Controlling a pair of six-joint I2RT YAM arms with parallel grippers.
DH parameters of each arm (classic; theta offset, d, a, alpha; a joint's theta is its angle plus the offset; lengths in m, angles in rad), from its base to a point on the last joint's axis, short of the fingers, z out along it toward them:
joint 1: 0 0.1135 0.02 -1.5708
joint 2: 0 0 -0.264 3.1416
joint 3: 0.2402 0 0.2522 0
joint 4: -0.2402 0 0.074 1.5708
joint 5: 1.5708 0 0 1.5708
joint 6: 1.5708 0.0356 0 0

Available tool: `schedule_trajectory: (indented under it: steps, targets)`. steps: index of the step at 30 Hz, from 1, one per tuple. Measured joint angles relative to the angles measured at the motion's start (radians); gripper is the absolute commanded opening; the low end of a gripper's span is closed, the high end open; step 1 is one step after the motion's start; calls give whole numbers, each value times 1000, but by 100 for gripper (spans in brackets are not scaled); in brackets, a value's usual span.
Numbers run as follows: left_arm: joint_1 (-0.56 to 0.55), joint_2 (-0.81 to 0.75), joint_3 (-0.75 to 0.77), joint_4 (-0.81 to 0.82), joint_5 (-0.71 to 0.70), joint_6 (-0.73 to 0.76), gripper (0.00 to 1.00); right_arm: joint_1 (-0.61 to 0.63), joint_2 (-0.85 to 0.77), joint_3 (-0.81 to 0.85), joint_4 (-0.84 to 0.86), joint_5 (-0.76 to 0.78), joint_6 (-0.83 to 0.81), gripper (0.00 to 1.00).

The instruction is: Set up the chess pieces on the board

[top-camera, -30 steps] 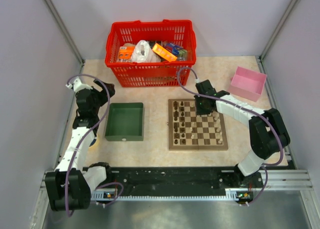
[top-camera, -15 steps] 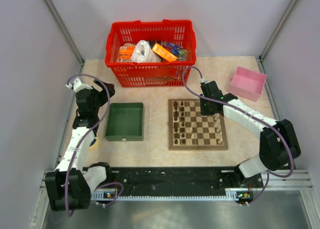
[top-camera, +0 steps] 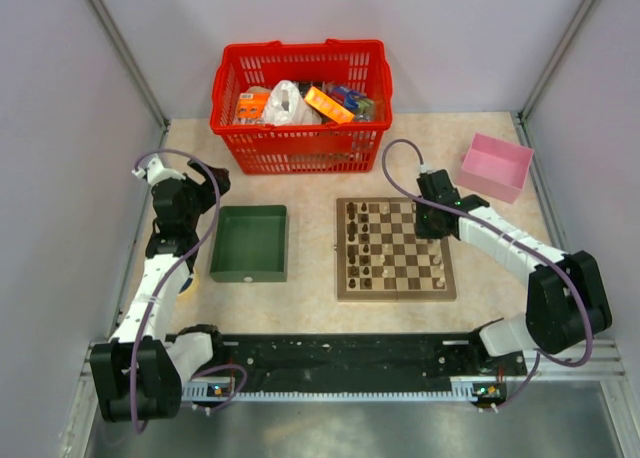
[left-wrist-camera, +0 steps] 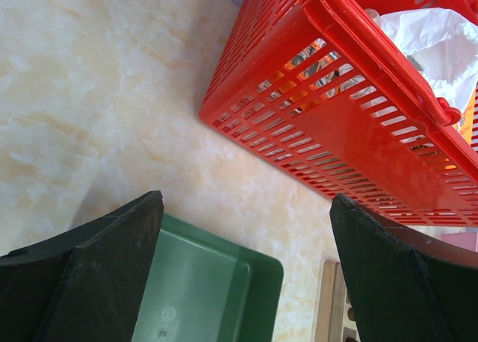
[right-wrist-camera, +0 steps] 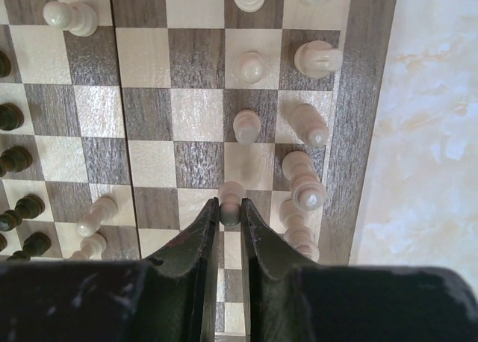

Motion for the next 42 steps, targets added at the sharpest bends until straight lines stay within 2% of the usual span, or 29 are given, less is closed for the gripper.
schedule_trajectory:
  steps: [15, 42]
  targets:
    - [2, 0, -1, 0, 0, 0, 99, -18, 51, 0, 13, 15, 3, 13]
    - [2, 2, -3, 1, 3, 0, 99, -19, 71, 0, 34, 29, 6, 19]
